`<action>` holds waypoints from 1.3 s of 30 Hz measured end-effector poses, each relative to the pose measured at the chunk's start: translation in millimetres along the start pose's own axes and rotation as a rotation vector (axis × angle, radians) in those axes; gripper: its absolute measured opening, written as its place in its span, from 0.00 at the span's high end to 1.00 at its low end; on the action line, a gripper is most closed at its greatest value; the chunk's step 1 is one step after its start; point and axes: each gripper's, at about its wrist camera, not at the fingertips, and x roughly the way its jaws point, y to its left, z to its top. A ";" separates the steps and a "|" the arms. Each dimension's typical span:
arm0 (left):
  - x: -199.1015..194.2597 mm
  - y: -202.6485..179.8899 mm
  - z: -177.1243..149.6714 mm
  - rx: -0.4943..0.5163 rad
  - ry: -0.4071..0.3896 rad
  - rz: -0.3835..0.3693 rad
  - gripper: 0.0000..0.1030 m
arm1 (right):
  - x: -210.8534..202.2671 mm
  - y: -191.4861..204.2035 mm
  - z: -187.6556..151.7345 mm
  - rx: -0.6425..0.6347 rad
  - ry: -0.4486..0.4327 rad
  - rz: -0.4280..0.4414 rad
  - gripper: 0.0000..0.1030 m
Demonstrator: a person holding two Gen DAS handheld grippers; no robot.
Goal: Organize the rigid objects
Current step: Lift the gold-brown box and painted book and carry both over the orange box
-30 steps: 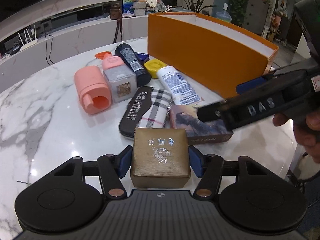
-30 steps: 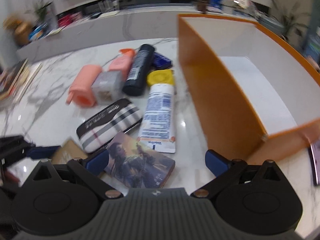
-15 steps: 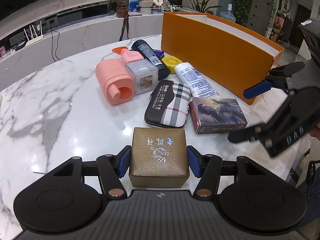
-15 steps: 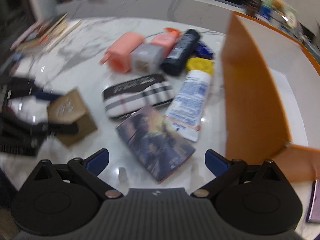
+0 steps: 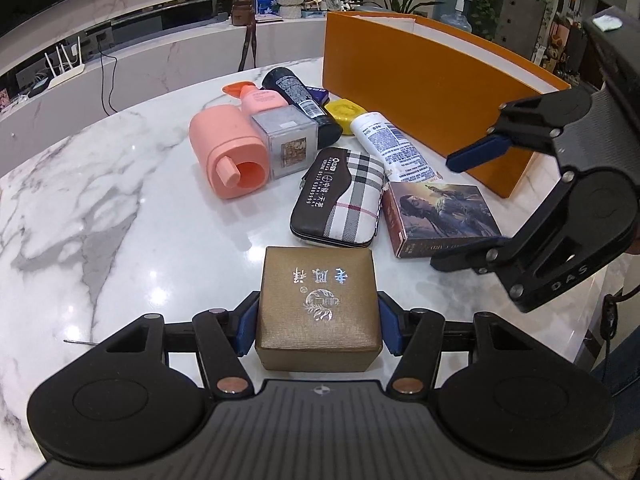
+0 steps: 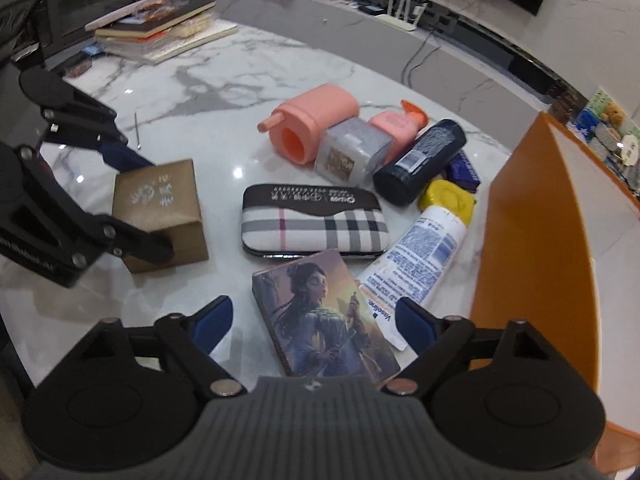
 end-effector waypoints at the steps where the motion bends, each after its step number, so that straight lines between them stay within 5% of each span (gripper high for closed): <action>1: -0.2 -0.3 0.0 0.003 0.000 0.000 0.34 | 2.6 0.6 -0.6 -0.011 0.001 0.006 0.15; 13: 0.1 -5.5 -1.8 0.047 0.017 0.027 0.35 | 17.1 -7.9 -4.5 0.042 0.035 0.042 0.29; 19: 0.8 -4.0 -2.0 0.044 0.009 0.036 0.35 | 9.2 -6.4 -8.1 0.278 0.096 0.008 0.33; 31: 10.5 -5.2 -3.5 0.058 -0.043 0.056 0.34 | 10.0 1.9 -23.7 0.211 -0.042 0.047 0.33; 39: 11.5 -8.2 -7.7 0.083 -0.065 0.069 0.34 | 7.2 3.9 -22.5 0.217 -0.021 0.044 0.40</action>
